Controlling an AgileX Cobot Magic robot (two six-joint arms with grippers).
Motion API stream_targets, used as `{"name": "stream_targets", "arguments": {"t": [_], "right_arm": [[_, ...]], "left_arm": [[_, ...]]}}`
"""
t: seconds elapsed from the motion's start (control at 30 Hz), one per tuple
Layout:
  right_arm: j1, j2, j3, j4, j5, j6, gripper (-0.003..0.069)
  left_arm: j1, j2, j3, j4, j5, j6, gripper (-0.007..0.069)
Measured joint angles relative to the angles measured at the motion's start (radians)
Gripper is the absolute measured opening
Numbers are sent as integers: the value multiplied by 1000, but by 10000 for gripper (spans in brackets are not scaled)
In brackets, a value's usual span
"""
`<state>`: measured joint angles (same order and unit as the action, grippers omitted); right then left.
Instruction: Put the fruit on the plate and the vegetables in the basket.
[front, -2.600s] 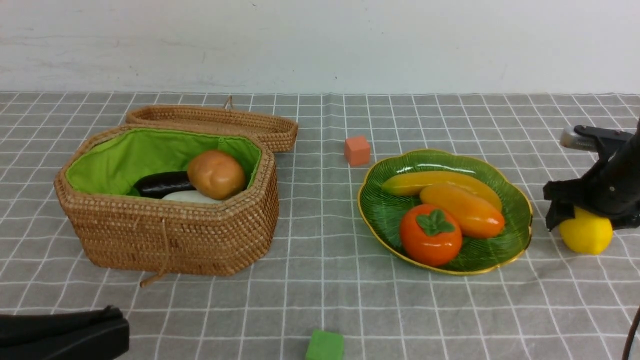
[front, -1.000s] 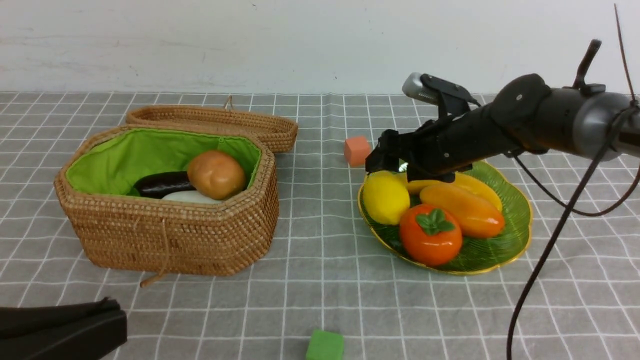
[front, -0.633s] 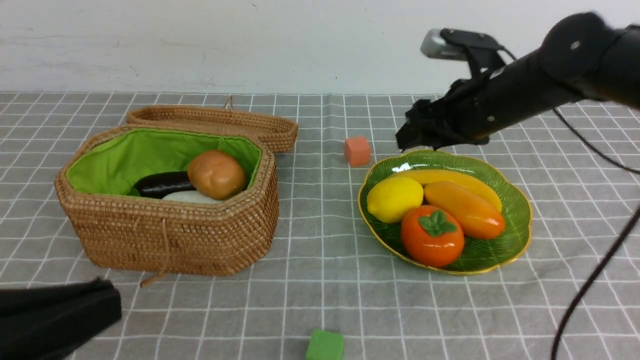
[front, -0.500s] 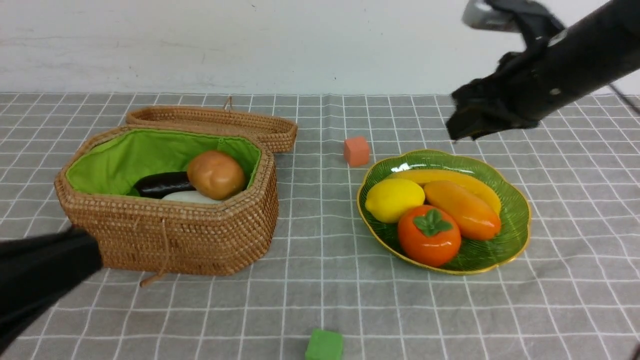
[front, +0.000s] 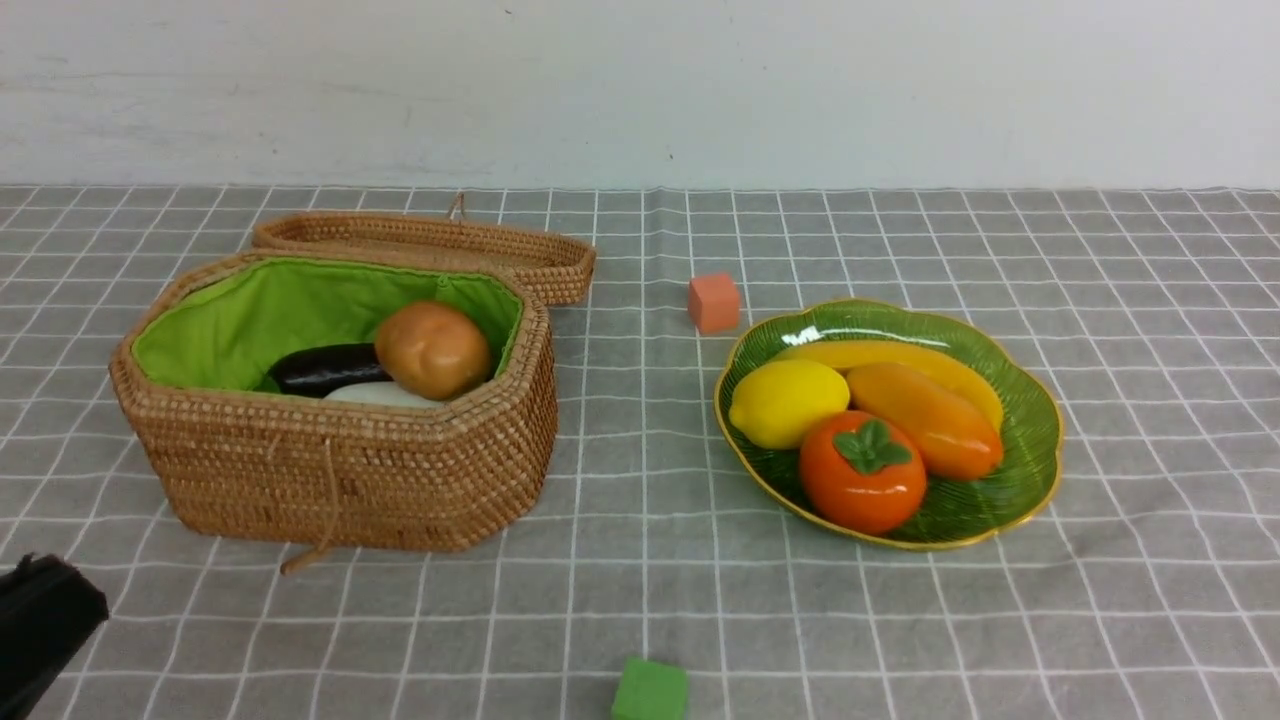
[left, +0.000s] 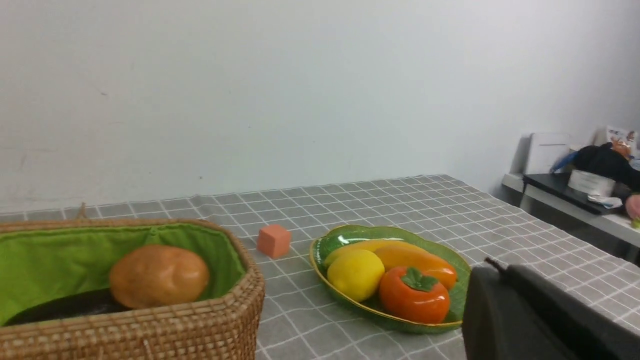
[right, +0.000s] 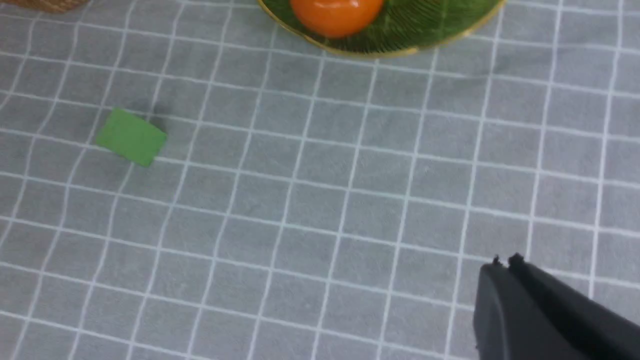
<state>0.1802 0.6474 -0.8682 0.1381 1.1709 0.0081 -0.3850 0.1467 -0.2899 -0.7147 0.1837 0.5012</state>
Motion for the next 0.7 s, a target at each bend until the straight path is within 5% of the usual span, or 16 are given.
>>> {"name": "stream_targets", "arguments": {"t": [0.17,0.5,0.7], "right_arm": [[0,-232,171,-63,-41,81,-1],[0,-391,535,-121,-734,192,13],[0,-391,676,-138,-874,195,18]], "left_arm": [[0,-2,63,-1,-21,0,-13],[0,-2,136,-2,-25,0,-13],[0,-2,140,-2,-25,0,-12]]}}
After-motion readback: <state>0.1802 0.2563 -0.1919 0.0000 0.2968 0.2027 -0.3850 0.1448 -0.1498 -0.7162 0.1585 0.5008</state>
